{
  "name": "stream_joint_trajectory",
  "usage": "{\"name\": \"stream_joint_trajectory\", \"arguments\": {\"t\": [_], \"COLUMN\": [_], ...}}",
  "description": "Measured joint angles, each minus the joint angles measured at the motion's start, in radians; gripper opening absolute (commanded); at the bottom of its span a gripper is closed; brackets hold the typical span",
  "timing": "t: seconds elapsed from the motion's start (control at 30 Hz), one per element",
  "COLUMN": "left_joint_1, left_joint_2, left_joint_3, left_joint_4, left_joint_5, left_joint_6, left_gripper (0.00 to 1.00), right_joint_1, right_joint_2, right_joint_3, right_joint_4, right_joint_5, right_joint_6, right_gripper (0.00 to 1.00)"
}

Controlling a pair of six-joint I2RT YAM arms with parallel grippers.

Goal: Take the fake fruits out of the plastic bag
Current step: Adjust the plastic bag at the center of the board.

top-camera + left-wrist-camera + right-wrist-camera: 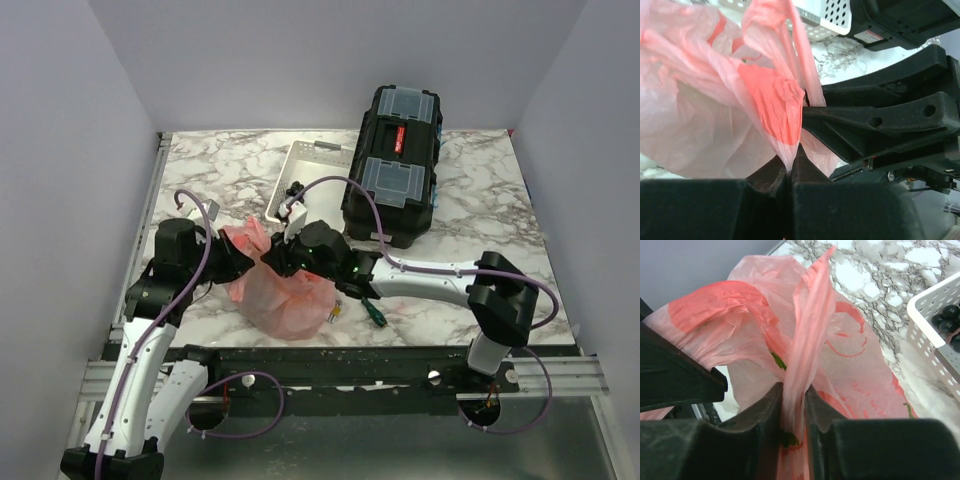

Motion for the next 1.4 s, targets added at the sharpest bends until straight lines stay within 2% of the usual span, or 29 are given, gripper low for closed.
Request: {"name": "stream_joint_trajectory", "arguments": {"t": [0.13,0.3,0.63,0.73,0.83,0.93,1.0,1.17,1.27,1.4], "left_joint_1": [0.000,0.000,0.000,0.000,-0.001,-0.002,0.000,0.001,0.001,0.001], "left_joint_2": [0.016,0.015,0.024,0.016,-0.017,-0.042,-0.062,-0.098,-0.095,-0.092], "left_joint_3": [0.069,0.152,0.192,0.191,0.176,0.153,0.140,0.136,0.136,0.136], "left_joint_4": [-0.027,-0.060,-0.054,-0.054,-0.049,-0.046,-0.037,0.005,0.021,0.024], "left_joint_5": [-0.049,-0.237,-0.680,-0.750,-0.762,-0.737,-0.674,-0.462,-0.357,-0.282], "left_joint_6": [0.052,0.106,0.108,0.105,0.106,0.121,0.153,0.219,0.242,0.270], "left_gripper": [0.00,0.00,0.00,0.00,0.00,0.00,0.00,0.00,0.00,0.00], "right_joint_1": [0.000,0.000,-0.021,-0.041,-0.077,-0.090,-0.092,-0.100,-0.102,-0.102], "right_joint_2": [-0.007,-0.075,-0.285,-0.318,-0.349,-0.386,-0.402,-0.408,-0.411,-0.451], "right_joint_3": [0.011,-0.012,-0.214,-0.269,-0.315,-0.341,-0.341,-0.329,-0.303,-0.260], "right_joint_4": [-0.004,-0.002,0.045,0.051,0.051,0.048,0.032,-0.069,-0.140,-0.227], "right_joint_5": [0.023,0.056,0.154,0.224,0.284,0.325,0.340,0.319,0.280,0.233], "right_joint_6": [-0.037,-0.071,-0.109,-0.092,-0.039,-0.003,0.006,0.005,0.002,-0.005], "right_gripper": [0.17,0.16,0.10,0.11,0.12,0.20,0.30,0.45,0.62,0.79]}}
